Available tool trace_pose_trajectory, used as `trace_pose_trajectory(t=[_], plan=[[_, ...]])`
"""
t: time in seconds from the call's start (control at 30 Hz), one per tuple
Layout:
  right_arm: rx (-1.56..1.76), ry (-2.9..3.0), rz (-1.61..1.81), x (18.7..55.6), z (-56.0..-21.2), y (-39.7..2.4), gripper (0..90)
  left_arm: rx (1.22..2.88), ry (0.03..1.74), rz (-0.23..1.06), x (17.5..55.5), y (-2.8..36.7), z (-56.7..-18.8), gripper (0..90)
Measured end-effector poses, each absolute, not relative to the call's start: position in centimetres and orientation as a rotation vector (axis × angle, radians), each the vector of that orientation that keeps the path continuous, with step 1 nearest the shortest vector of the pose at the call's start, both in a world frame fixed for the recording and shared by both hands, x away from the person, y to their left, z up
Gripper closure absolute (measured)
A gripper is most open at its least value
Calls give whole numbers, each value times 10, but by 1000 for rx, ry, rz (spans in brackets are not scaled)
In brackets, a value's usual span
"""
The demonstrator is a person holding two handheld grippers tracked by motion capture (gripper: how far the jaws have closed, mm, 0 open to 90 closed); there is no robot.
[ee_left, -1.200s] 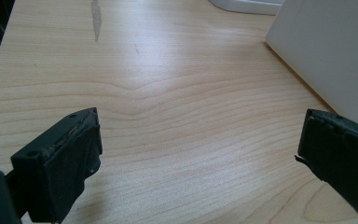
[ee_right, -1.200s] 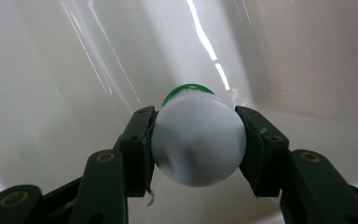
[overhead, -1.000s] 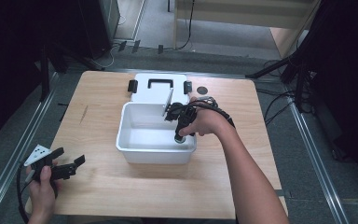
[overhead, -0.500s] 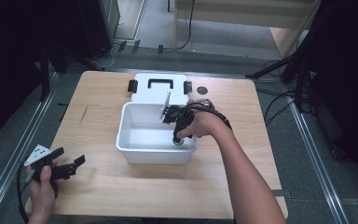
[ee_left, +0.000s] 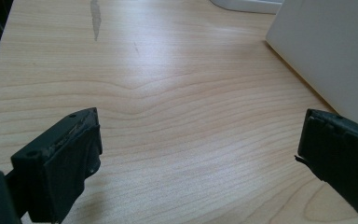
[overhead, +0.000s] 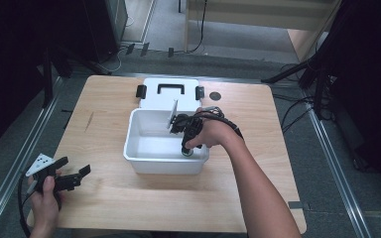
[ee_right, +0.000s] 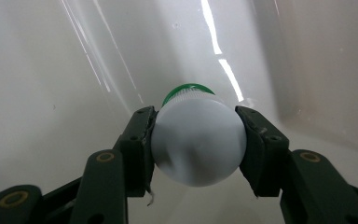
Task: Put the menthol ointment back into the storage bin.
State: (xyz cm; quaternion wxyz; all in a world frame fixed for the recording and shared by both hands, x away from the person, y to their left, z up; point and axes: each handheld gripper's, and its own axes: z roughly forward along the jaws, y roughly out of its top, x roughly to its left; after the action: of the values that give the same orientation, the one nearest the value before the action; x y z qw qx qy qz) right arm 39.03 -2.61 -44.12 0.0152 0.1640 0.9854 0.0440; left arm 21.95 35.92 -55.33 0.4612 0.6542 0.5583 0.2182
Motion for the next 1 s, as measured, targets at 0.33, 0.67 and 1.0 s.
trace_pose_trajectory(t=[0.33,0.67,1.0], plan=[[472,3065,110,389,-448,-23,516,1609,1374,536,220,359,-553,3],[488,3072,83,389,-456,-21,516,1608,1375,534,220,359,-553,3],[474,3076,40,389,-464,-19,510,1607,1374,532,220,359,-553,3]])
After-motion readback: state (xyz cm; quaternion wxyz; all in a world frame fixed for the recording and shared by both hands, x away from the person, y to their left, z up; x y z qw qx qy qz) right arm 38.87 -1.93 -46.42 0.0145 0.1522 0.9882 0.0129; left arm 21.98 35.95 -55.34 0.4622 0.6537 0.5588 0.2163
